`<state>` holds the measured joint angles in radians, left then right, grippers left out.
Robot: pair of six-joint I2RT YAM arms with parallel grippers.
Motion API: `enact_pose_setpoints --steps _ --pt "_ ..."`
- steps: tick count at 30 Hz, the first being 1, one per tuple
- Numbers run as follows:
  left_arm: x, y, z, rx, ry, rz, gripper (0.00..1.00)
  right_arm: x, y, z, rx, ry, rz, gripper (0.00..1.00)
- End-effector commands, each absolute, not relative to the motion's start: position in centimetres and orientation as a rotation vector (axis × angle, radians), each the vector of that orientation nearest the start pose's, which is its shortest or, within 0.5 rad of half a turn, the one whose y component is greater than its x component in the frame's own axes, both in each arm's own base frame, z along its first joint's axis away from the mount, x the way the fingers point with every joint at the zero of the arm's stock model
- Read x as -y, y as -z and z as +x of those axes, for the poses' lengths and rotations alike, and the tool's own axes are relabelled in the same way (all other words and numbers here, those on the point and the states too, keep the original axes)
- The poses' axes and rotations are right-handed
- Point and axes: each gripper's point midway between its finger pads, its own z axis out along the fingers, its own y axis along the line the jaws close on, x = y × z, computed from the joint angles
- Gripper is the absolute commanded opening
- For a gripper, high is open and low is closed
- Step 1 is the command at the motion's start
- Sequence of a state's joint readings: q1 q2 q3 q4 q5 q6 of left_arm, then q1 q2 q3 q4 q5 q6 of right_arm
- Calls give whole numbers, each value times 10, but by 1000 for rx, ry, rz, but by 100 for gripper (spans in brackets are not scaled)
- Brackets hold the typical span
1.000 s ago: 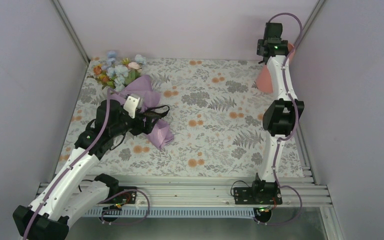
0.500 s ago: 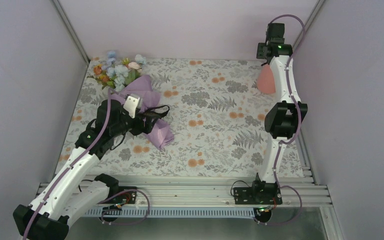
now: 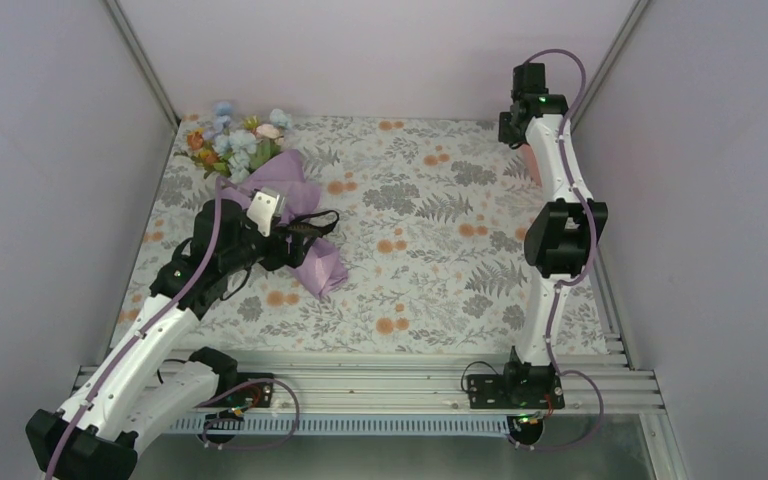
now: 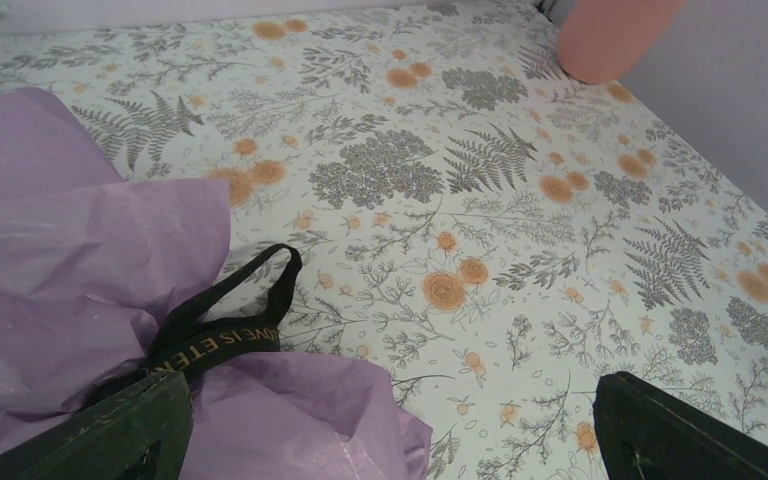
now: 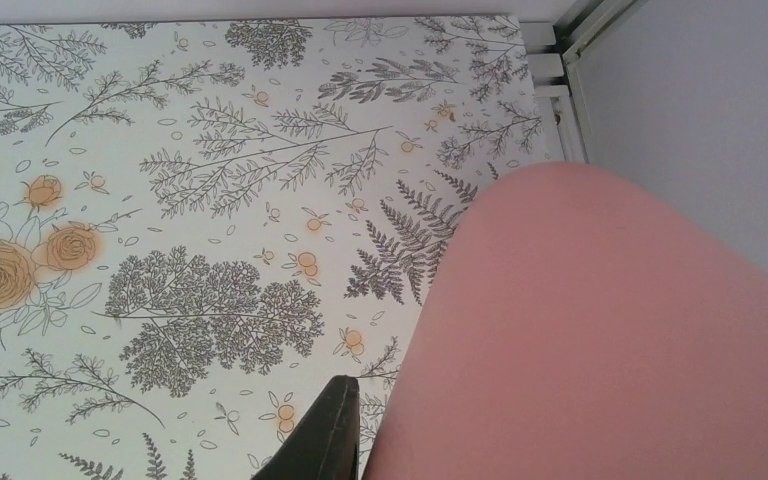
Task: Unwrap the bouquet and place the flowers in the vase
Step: Pick up the vase at the corner of the board, then place the vase at the center of the board.
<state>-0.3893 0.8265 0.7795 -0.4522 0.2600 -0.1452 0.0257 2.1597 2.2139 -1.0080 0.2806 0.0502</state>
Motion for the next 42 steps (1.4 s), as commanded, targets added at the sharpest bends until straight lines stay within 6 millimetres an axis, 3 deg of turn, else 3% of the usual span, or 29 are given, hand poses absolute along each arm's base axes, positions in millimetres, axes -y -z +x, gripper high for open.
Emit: enact_pose_setpoints --steps 1,4,11,18,22,28,35,42 --pt "154 -240 259 -2064 582 424 100 23 -284 538 -2338 336 117 4" --pt "153 -240 259 -2065 578 423 100 6 -296 530 -2326 287 84 4" --pt "153 -238 261 -2074 570 419 100 -47 -297 499 -2381 148 -13 4" --pt "151 -236 262 -2083 556 411 100 -137 -304 456 -2391 -191 -249 4" --pt "150 -236 263 -2086 551 409 100 -174 -308 437 -2374 -293 -367 4" --pt "150 -234 264 -2092 546 404 100 -184 -313 433 -2371 -349 -380 4" --pt "149 -234 264 -2092 538 400 100 -186 -303 450 -2394 -324 -398 4" --pt "148 -233 264 -2097 536 397 100 -167 -289 474 -2422 -306 -315 4"
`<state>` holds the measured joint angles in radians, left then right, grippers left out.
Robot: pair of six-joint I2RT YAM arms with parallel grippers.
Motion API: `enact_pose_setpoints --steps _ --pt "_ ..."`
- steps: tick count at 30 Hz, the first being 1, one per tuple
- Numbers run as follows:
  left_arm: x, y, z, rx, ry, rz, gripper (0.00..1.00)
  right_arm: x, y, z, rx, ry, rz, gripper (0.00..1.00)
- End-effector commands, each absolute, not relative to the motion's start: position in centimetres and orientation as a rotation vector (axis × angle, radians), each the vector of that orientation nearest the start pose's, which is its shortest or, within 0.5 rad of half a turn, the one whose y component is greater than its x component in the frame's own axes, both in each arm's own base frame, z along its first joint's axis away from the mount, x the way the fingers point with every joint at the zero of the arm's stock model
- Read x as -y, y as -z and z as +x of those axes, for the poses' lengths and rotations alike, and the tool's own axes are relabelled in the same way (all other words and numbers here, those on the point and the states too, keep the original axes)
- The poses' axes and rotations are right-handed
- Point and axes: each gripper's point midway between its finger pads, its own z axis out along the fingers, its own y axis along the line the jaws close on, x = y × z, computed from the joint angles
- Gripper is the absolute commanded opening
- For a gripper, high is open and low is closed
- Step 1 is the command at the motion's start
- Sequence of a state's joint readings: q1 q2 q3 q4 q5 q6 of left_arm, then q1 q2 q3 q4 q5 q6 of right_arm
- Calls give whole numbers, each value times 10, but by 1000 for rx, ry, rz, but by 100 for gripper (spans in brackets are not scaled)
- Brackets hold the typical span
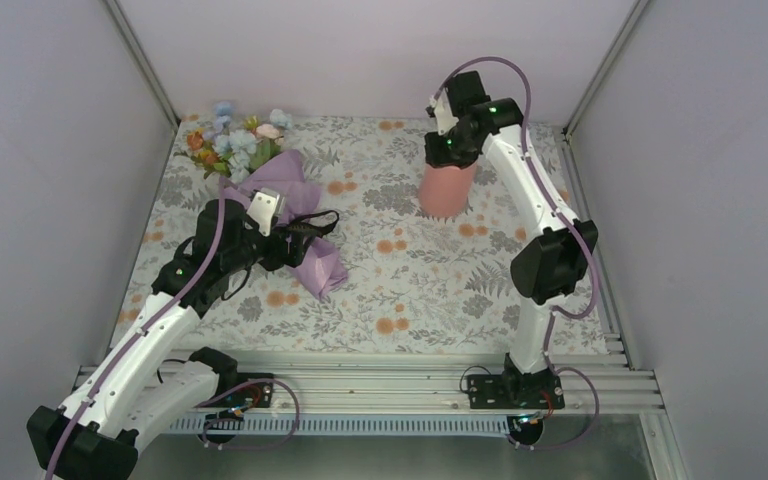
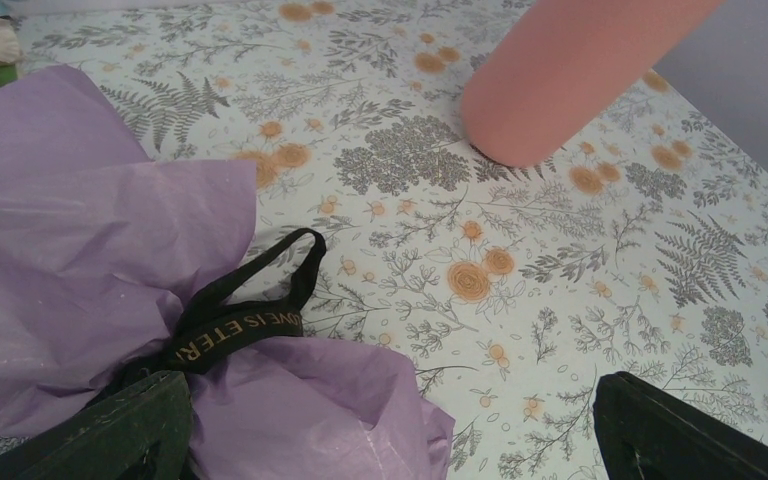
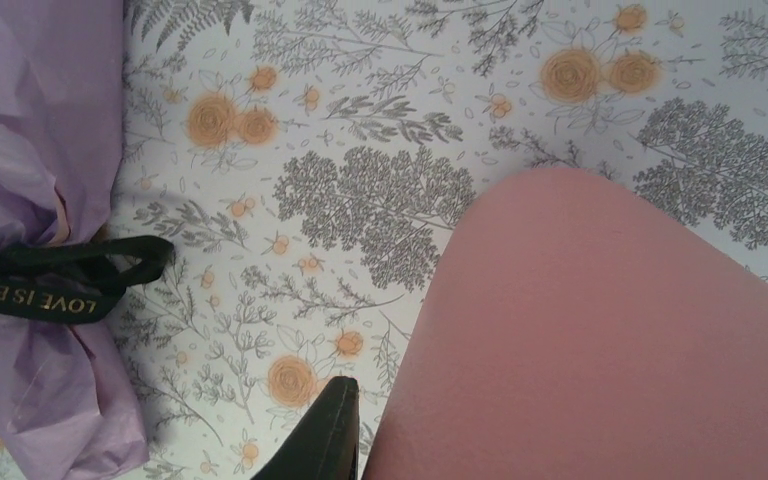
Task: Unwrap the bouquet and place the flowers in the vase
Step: Place the vase at the center of the board, then move the fake flower to the center of the board.
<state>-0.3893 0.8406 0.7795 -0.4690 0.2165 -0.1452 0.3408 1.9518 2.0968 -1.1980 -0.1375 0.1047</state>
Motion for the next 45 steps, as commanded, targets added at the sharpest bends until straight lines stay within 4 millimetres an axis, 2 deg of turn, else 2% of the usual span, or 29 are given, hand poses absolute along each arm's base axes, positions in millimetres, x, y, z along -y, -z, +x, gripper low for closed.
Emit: enact_pose_setpoints --steps 1,5,11,15,22,30,36,40,45 --pt "148 -233 264 -2097 536 399 100 -164 -287 478 -2426 -318 -305 4" --pt "149 -233 265 -2098 538 400 100 -156 -279 488 -2434 -351 -283 5" --pt "149 -233 265 -2097 536 399 100 -147 -277 501 -2427 -328 -264 24" --pt "148 -234 264 -2094 535 398 100 -142 -274 510 -2417 -290 -268 31" --pt "149 -233 264 -2099 538 400 100 -129 -272 520 -2402 -212 -254 31" --pt "148 -230 266 -2108 528 395 100 -128 -310 530 -2290 -212 -217 34" --pt "146 -228 267 -2118 513 381 100 -125 -319 527 -2271 -205 -207 36" --pt "143 -225 271 -2133 496 357 100 -127 -333 516 -2258 -239 -200 42" --pt "137 -219 276 -2163 457 306 100 -136 -371 487 -2196 -363 -198 57"
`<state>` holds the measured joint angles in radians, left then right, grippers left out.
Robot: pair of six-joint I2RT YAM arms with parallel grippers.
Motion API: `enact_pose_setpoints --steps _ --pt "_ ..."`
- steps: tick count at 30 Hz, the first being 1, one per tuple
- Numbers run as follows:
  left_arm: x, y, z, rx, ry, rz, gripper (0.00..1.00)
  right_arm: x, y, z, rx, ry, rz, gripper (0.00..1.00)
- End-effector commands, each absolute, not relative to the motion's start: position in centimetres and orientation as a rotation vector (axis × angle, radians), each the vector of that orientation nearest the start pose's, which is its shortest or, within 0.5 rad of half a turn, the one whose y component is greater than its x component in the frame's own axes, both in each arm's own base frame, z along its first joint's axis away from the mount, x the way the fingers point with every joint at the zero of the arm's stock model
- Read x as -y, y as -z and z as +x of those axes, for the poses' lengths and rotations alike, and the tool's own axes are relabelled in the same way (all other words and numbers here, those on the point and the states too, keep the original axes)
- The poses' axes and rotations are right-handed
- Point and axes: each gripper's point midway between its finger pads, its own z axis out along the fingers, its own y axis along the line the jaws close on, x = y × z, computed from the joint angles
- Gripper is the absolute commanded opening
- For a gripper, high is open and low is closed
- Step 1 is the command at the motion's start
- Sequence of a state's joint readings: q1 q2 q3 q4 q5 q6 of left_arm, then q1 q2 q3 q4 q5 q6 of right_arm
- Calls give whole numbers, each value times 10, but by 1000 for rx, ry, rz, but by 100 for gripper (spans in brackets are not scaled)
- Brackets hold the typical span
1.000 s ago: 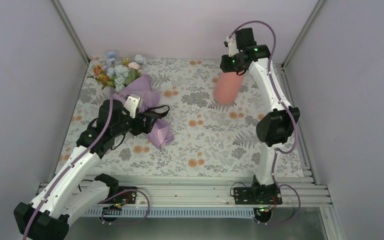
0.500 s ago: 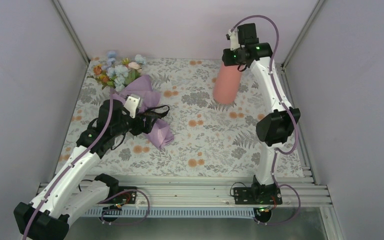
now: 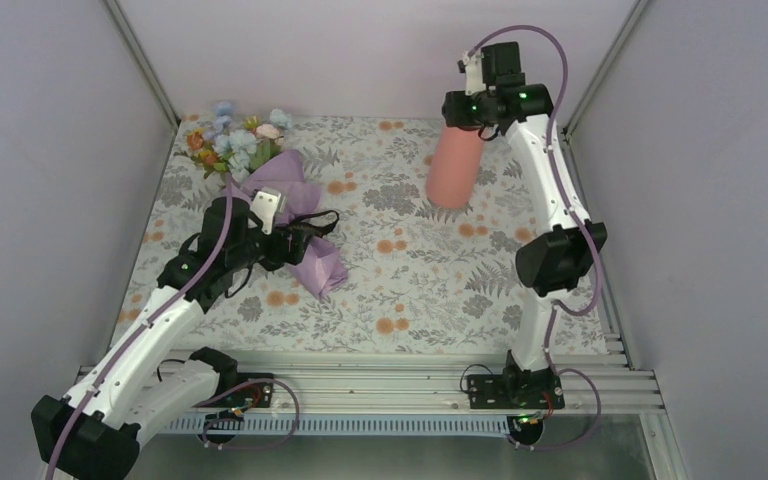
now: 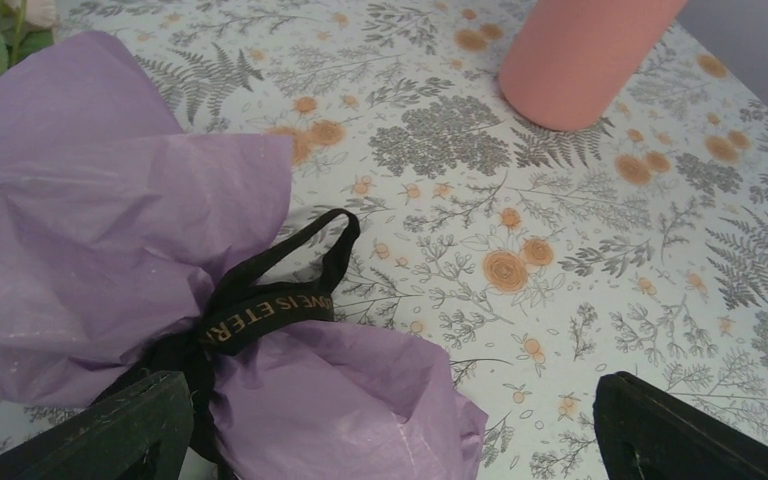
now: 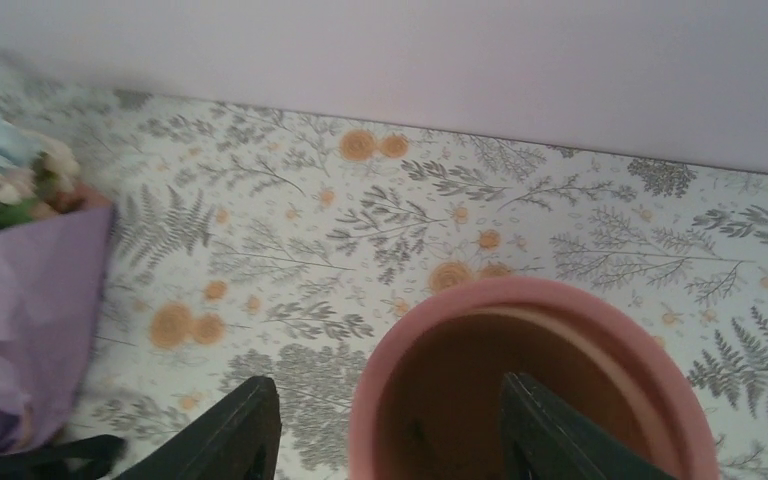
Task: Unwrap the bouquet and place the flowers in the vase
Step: Move the fake flower to the center of the board.
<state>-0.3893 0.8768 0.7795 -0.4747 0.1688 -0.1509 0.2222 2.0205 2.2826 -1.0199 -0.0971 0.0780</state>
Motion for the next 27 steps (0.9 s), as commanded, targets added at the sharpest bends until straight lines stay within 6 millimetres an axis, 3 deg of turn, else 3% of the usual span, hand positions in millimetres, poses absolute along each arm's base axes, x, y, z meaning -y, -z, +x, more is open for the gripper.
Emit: enact_pose_setpoints --steps 1,9,16,21,27 --pt "134 -218 278 -2174 446 281 100 -138 -377 482 -2176 -389 -200 58" --pt "149 -202 283 -2280 603 130 94 -160 -389 422 -2120 -550 -230 59" --pt "148 -155 292 -2395 633 -40 86 -183 -379 374 -2086 -665 -276 58" --pt "160 -139 301 -2407 707 -40 81 -204 -351 343 -2091 -773 -306 57" --pt "173 -116 299 -2457 772 -7 80 -220 -314 322 -2134 -821 -340 56"
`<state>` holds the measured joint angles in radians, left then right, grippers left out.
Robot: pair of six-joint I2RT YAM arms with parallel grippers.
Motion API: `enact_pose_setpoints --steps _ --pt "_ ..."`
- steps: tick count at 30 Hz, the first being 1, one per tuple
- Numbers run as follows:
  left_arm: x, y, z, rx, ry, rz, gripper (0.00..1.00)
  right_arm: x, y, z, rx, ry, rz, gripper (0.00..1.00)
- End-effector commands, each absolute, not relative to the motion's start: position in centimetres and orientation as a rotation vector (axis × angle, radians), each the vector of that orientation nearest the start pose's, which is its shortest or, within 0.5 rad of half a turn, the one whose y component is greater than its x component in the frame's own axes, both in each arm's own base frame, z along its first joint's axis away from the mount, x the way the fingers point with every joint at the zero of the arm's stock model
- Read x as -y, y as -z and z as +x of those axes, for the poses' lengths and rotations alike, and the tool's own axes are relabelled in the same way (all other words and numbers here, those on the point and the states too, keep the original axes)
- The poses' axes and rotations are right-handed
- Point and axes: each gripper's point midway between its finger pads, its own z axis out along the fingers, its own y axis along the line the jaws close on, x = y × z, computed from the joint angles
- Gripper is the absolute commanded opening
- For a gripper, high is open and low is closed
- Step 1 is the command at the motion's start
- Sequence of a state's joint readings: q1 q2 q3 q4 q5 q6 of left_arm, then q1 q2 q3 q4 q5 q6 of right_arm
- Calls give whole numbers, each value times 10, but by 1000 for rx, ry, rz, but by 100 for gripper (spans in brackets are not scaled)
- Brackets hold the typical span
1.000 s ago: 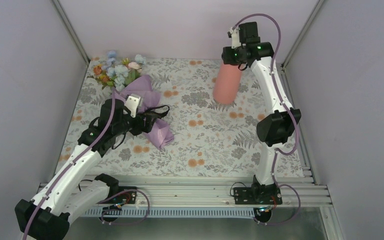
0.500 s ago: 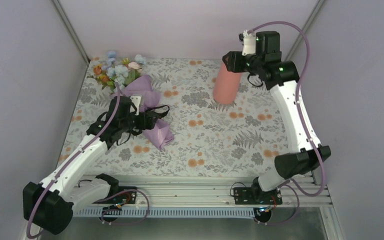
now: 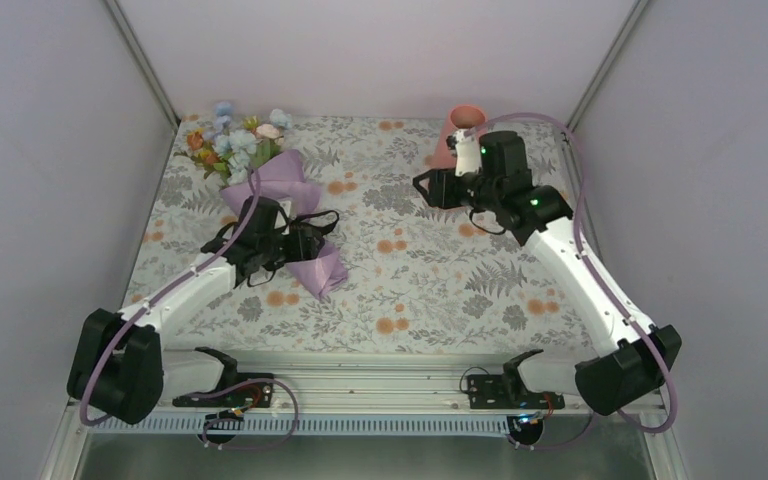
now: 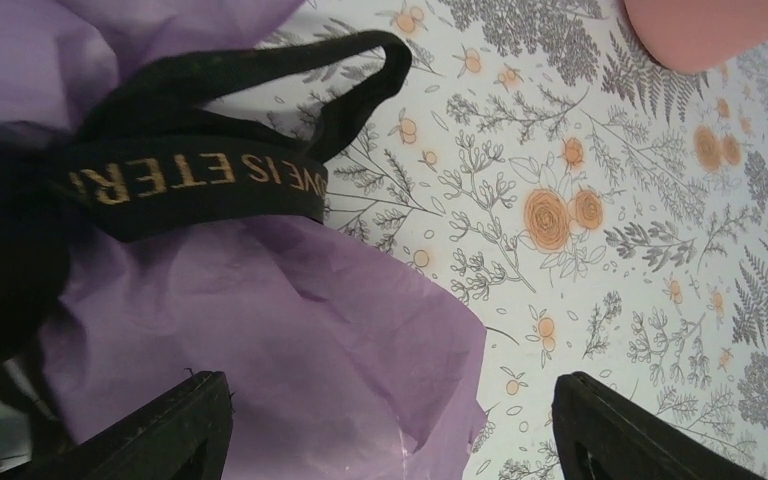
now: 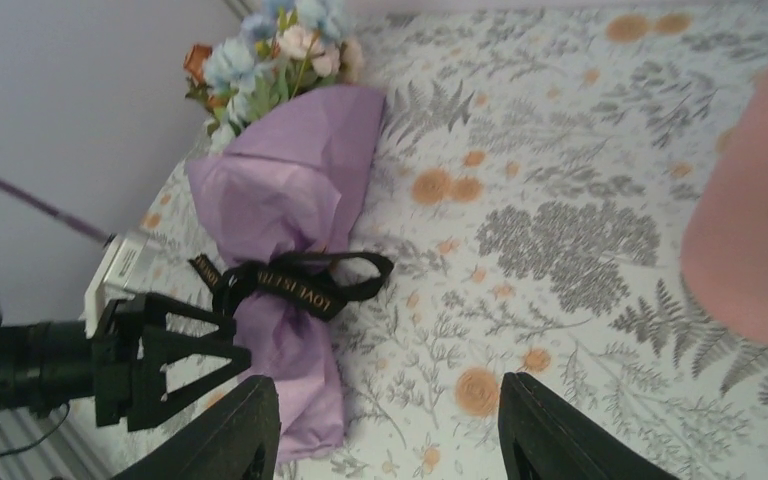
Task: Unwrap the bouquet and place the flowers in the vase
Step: Move the fake flower to the center of the board.
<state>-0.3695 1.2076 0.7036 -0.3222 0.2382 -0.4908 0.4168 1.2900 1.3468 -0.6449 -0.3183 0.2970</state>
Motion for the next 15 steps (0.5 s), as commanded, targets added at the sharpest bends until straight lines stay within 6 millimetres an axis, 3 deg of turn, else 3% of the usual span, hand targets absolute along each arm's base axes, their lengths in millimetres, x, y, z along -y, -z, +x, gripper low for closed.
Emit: enact_pose_setpoints --steps 1,8,12,15 --pt "176 -114 298 -2464 784 3 80 -223 -307 319 -2142 -832 -345 56" --pt "195 -94 284 -2500 919 -11 75 -261 -257 283 -2233 -930 -445 55" --pt "202 -106 281 -2472 976 -8 75 -283 -239 270 -2246 -970 -459 55" --pt "198 -125 285 -2432 950 -21 80 -299 -231 269 -2254 -973 -461 55"
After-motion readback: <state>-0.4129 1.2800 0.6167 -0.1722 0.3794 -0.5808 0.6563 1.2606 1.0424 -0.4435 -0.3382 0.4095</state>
